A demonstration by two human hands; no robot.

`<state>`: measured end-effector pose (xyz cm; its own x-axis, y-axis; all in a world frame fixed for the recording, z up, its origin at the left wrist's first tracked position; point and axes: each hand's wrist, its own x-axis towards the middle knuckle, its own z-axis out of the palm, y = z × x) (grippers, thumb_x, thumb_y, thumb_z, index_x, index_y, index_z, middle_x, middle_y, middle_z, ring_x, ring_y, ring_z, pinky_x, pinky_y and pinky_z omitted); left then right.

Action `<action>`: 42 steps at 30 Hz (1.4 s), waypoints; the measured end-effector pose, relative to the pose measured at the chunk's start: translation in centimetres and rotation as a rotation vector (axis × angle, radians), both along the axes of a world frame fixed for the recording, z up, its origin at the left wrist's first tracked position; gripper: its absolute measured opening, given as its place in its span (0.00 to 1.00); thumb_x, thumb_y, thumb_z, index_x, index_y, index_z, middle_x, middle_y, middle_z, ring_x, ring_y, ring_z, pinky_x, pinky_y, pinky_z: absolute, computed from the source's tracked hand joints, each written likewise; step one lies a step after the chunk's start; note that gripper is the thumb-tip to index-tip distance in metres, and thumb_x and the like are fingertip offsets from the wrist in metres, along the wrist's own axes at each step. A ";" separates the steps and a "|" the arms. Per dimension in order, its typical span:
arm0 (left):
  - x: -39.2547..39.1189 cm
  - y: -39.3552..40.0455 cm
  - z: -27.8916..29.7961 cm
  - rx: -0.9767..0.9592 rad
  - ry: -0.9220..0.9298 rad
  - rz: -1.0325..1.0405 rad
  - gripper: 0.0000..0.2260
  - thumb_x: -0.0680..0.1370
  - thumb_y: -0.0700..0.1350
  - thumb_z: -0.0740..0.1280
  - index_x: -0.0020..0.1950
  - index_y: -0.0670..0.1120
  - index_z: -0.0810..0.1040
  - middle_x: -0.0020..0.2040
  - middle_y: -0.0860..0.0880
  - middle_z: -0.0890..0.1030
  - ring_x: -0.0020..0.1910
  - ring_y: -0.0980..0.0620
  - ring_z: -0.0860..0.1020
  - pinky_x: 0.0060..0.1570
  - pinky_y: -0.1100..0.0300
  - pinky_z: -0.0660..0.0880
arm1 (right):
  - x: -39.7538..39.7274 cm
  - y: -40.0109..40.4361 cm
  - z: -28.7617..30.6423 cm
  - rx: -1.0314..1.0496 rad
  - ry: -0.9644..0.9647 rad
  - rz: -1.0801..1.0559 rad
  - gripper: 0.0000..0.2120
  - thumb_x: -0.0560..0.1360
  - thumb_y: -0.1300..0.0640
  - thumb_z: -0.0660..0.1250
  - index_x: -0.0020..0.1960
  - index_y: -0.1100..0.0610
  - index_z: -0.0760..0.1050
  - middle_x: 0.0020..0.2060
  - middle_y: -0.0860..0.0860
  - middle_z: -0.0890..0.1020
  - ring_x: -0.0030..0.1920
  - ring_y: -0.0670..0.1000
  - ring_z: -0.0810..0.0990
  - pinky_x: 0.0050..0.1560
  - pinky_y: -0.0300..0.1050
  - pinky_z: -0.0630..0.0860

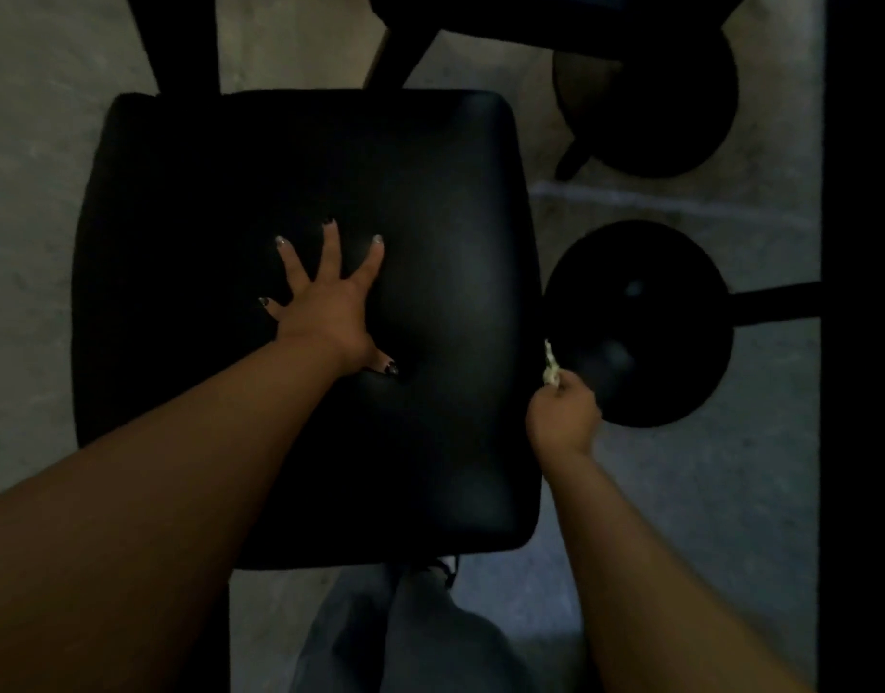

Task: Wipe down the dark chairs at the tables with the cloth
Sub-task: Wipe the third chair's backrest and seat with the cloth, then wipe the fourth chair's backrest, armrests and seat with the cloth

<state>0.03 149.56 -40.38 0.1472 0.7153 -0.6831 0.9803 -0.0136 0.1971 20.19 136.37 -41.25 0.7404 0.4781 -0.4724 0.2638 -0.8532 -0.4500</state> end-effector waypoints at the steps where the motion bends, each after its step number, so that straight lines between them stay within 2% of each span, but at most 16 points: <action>1: 0.0 0.1 0.0 0.005 0.007 0.000 0.64 0.56 0.57 0.82 0.74 0.69 0.36 0.75 0.57 0.28 0.73 0.37 0.28 0.65 0.25 0.50 | -0.5 -1.3 0.1 -0.015 -0.005 0.000 0.12 0.75 0.69 0.56 0.51 0.67 0.78 0.47 0.63 0.81 0.47 0.60 0.78 0.43 0.43 0.68; 6: -0.2 -0.8 1.1 0.039 0.101 -0.015 0.61 0.60 0.62 0.79 0.76 0.63 0.36 0.78 0.53 0.35 0.77 0.39 0.36 0.69 0.33 0.57 | -1.5 -6.3 0.3 -0.114 0.028 0.030 0.09 0.76 0.69 0.56 0.47 0.66 0.75 0.46 0.61 0.79 0.42 0.55 0.75 0.40 0.40 0.65; 10: 0.0 -4.0 3.3 0.004 0.061 0.015 0.44 0.74 0.55 0.71 0.80 0.51 0.45 0.80 0.45 0.43 0.78 0.41 0.43 0.74 0.43 0.56 | -1.1 -10.3 1.4 -0.247 0.157 0.129 0.14 0.76 0.69 0.57 0.33 0.59 0.67 0.36 0.56 0.76 0.34 0.50 0.71 0.34 0.40 0.65; 13: 0.5 -6.8 5.7 -0.058 -0.044 0.025 0.36 0.78 0.51 0.67 0.80 0.46 0.51 0.80 0.42 0.50 0.78 0.42 0.48 0.75 0.49 0.54 | -0.6 -12.5 2.8 -0.363 0.274 0.141 0.17 0.74 0.68 0.58 0.29 0.56 0.62 0.29 0.51 0.70 0.29 0.46 0.67 0.27 0.39 0.62; 15: 1.1 -8.5 7.8 -0.063 -0.138 0.029 0.32 0.78 0.49 0.67 0.78 0.45 0.58 0.78 0.42 0.58 0.77 0.42 0.56 0.73 0.54 0.57 | -0.7 -13.3 4.3 -0.297 0.318 0.089 0.16 0.73 0.67 0.59 0.28 0.58 0.64 0.28 0.52 0.71 0.29 0.48 0.68 0.28 0.40 0.62; 18: 1.6 -10.5 11.2 -0.047 -0.235 0.071 0.28 0.77 0.49 0.68 0.75 0.47 0.65 0.71 0.43 0.71 0.69 0.44 0.70 0.63 0.62 0.66 | -1.1 -13.1 8.0 -0.052 0.514 -0.163 0.10 0.75 0.65 0.60 0.38 0.60 0.77 0.35 0.58 0.80 0.33 0.54 0.77 0.29 0.43 0.68; 20: 1.9 -11.6 13.8 -0.025 -0.266 0.089 0.27 0.77 0.49 0.68 0.75 0.48 0.67 0.70 0.44 0.73 0.66 0.46 0.73 0.60 0.63 0.67 | -1.3 -12.8 11.1 0.086 0.724 -0.327 0.12 0.74 0.66 0.57 0.43 0.61 0.80 0.42 0.63 0.83 0.41 0.61 0.82 0.35 0.50 0.76; 22: 2.2 -12.4 16.8 -0.038 -0.318 0.132 0.26 0.76 0.49 0.69 0.73 0.48 0.69 0.69 0.46 0.74 0.65 0.47 0.74 0.62 0.62 0.68 | -1.4 -12.3 14.3 0.209 0.867 -0.397 0.15 0.72 0.69 0.55 0.45 0.60 0.80 0.46 0.59 0.84 0.47 0.59 0.82 0.46 0.51 0.76; 24: 2.4 -13.3 19.7 -0.081 -0.409 0.193 0.24 0.76 0.47 0.69 0.72 0.47 0.70 0.66 0.46 0.76 0.64 0.48 0.75 0.64 0.59 0.71 | -1.7 -12.0 17.6 0.340 0.993 -0.443 0.19 0.72 0.69 0.54 0.54 0.60 0.79 0.51 0.56 0.84 0.53 0.57 0.82 0.55 0.51 0.77; 27: 2.3 -14.2 23.5 -0.124 -0.529 0.250 0.22 0.78 0.46 0.68 0.71 0.45 0.71 0.64 0.47 0.77 0.62 0.50 0.76 0.60 0.61 0.71 | -2.7 -11.8 22.2 0.490 1.159 -0.519 0.19 0.74 0.68 0.53 0.58 0.60 0.77 0.54 0.58 0.83 0.56 0.58 0.81 0.53 0.50 0.79; 29: 2.1 -14.6 25.4 -0.168 -0.609 0.316 0.22 0.79 0.48 0.66 0.71 0.45 0.71 0.65 0.48 0.77 0.62 0.51 0.76 0.61 0.61 0.70 | -3.7 -12.0 24.7 0.522 1.171 -0.518 0.17 0.74 0.66 0.55 0.58 0.61 0.77 0.54 0.59 0.83 0.55 0.59 0.81 0.50 0.50 0.80; 31: 1.6 -14.8 27.3 -0.239 -0.707 0.386 0.21 0.78 0.50 0.67 0.70 0.47 0.72 0.63 0.48 0.79 0.60 0.52 0.77 0.62 0.56 0.73 | -5.1 -12.1 27.0 0.531 1.128 -0.493 0.16 0.75 0.65 0.56 0.60 0.62 0.76 0.54 0.59 0.83 0.57 0.59 0.80 0.55 0.53 0.78; 34: 0.0 -14.6 29.6 -0.283 -0.821 0.373 0.19 0.76 0.44 0.70 0.67 0.47 0.75 0.55 0.48 0.82 0.53 0.52 0.81 0.54 0.56 0.77 | -8.0 -12.3 30.0 0.535 1.001 -0.494 0.16 0.77 0.64 0.57 0.62 0.64 0.74 0.56 0.61 0.81 0.59 0.61 0.79 0.60 0.56 0.74; 38: -3.1 -13.6 31.6 -0.280 -0.909 0.290 0.10 0.75 0.39 0.71 0.54 0.50 0.80 0.41 0.55 0.85 0.40 0.60 0.83 0.35 0.69 0.76 | -12.4 -12.7 33.2 0.549 0.821 -0.549 0.11 0.78 0.56 0.63 0.58 0.60 0.75 0.51 0.58 0.83 0.50 0.56 0.82 0.45 0.49 0.78; 40: -4.8 -13.0 32.8 -0.289 -0.925 0.253 0.07 0.75 0.40 0.71 0.50 0.50 0.81 0.38 0.58 0.85 0.38 0.63 0.82 0.32 0.71 0.74 | -14.8 -13.1 34.7 0.567 0.753 -0.548 0.11 0.76 0.53 0.67 0.56 0.57 0.76 0.49 0.54 0.83 0.47 0.52 0.83 0.40 0.46 0.78; 42: -6.7 -12.4 34.1 -0.277 -0.929 0.185 0.04 0.75 0.42 0.72 0.47 0.50 0.81 0.37 0.57 0.84 0.36 0.63 0.81 0.33 0.69 0.75 | -17.2 -13.5 36.0 0.592 0.684 -0.539 0.11 0.75 0.55 0.69 0.55 0.57 0.76 0.47 0.53 0.83 0.46 0.50 0.82 0.41 0.44 0.79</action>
